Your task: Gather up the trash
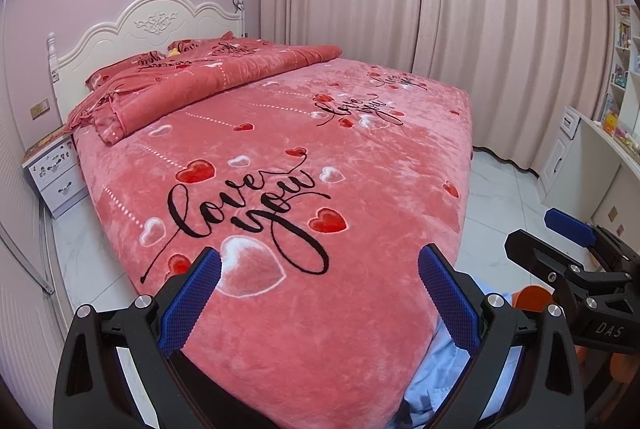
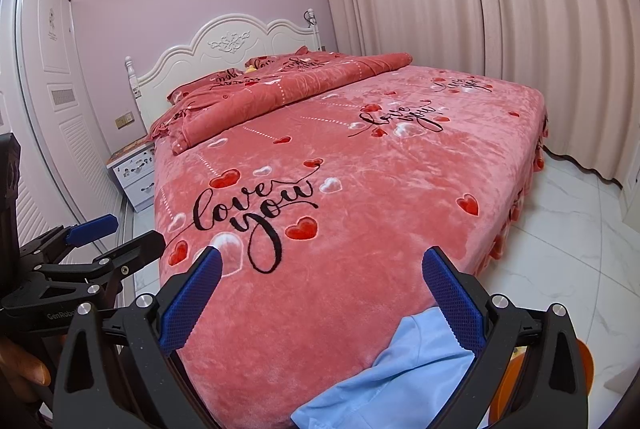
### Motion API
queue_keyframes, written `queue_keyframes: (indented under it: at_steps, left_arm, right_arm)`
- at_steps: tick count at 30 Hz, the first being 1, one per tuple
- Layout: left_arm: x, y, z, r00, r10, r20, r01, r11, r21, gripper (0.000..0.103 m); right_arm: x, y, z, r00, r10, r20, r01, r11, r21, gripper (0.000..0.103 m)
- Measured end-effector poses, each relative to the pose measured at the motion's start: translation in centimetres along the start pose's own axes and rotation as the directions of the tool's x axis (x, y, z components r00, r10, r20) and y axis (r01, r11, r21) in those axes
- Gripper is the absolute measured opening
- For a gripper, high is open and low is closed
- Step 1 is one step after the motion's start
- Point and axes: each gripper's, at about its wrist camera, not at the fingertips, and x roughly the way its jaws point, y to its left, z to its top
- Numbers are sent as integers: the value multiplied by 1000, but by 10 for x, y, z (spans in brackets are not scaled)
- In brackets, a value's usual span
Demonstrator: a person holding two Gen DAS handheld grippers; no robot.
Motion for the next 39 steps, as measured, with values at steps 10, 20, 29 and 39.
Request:
queue_keyframes:
  at_steps: [10,20,29,39]
  left_arm:
    - [4,3,-3,1000,-3,-13,3,1000,6,97]
    - [6,4,-4,1000,-8,-20,8,1000,13,97]
    - [7,3,-5,1000,-8,-26,9,1000,17,97]
    - [11,3,-7,999,-18,-37,19,999,28,97]
  right_arm:
    - [0,2,-1,1000,2,-2,-2,1000,1,98]
    - [3,6,-5,1000,7,-10,-7,1000,1,98]
    - [3,7,-7,1000,9,-13,-9,1000,0,98]
    - [4,6,-6,1000,10,-15,-10,1000,2,98]
